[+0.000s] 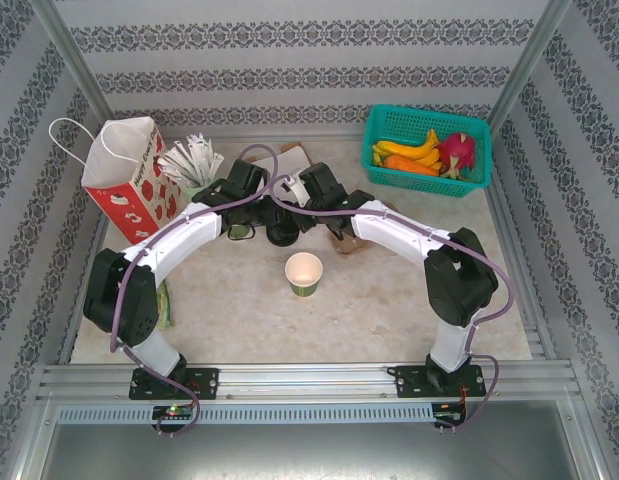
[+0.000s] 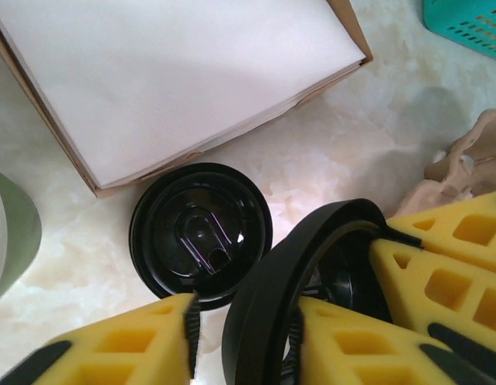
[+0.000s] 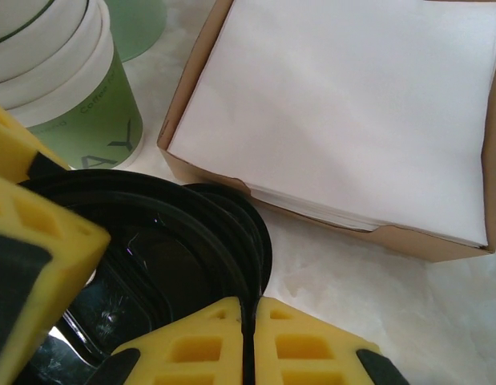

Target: Pack the takeout coffee

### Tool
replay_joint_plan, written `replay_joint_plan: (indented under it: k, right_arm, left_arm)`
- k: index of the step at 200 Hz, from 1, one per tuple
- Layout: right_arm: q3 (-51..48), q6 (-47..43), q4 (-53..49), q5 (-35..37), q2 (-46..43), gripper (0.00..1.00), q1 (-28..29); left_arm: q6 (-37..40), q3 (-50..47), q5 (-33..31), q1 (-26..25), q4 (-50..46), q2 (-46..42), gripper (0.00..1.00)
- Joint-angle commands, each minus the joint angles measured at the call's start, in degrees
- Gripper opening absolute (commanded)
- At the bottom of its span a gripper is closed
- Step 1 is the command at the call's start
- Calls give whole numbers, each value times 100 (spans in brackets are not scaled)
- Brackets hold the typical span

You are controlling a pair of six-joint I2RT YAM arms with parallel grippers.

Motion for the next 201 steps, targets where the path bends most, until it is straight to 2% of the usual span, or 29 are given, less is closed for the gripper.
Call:
replay_joint_plan:
  k: [1, 34, 51, 68, 89, 102, 131, 165, 201]
  right_arm:
    - [-42, 86, -64, 119, -231, 10, 82]
    - [-166, 349, 69, -9, -385, 12, 79]
    - [-228, 640, 125, -160, -541, 19, 20]
    - [-411, 1368, 286, -358, -828, 34, -151]
    - [-749, 2684, 592, -1236, -1193, 58, -576]
    - [-1045, 3380, 795, -1410, -1465, 70, -770]
    - [-1567, 4657, 1301, -2228, -1839, 91, -1166]
    - [-1824, 5019, 2103, -2858, -2113, 91, -1200]
    - [-2104, 4940, 2470, -2702, -2279, 87, -1209]
  left_arm:
    - [192, 149, 147, 14, -230, 54, 26]
    - [264, 186, 187, 11, -252, 64, 9]
    - [284, 189, 163, 11, -210, 32, 3]
    - [339, 123, 174, 17, 7, -62, 0]
    - [513, -17, 241, 18, 512, -195, 0]
    - [595, -94, 341, 11, 859, -259, 0]
    - [761, -223, 762, 12, 1686, -335, 0]
    - [825, -325, 1260, 18, 2582, -389, 0]
    - [778, -492, 1622, 18, 3334, -568, 0]
